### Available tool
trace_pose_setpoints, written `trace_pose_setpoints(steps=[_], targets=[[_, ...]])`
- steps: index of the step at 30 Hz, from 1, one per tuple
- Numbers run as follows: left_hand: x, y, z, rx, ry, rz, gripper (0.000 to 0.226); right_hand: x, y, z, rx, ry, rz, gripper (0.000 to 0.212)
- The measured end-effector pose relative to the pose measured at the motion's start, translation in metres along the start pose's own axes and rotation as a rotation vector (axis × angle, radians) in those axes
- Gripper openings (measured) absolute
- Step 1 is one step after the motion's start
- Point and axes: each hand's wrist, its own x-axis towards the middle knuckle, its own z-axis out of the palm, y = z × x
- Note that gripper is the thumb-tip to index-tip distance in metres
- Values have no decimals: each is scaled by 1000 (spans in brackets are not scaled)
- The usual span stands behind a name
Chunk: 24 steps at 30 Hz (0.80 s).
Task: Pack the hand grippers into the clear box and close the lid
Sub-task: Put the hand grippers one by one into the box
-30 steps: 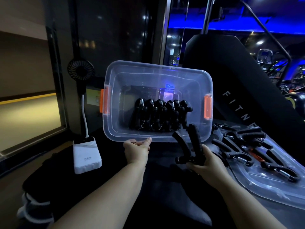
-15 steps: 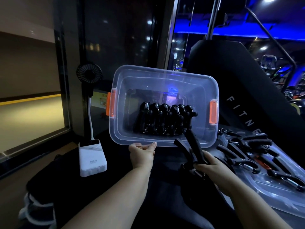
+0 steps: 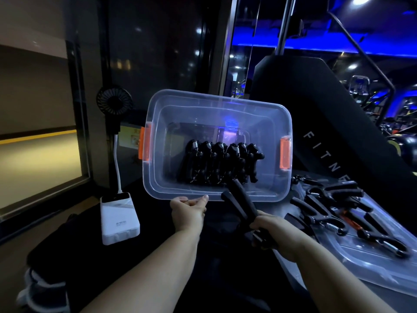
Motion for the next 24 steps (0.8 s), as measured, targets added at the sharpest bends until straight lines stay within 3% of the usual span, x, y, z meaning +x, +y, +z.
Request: trace_pose_setpoints(steps=[5,9,13,18,22,24], targets=[[-1,-1,-2,19,-7,21,44,0,10,-5,186,80,12,17],[-1,-1,-1,17,-12,31,44,-2,13,-4,381,135,26,32],[0,-1,0,27,-4,34,45,-6,14,-1,369,138,-16,56],[-1,-1,0,35,-4,41,46,-6,14,5,351,183,-126,50],[0,0,0,37,-5,30,47,-9,13,8,352,249,-176,25],[0,0,-1,47,-4,30,46,-10,12,6,316,259,-195,32]])
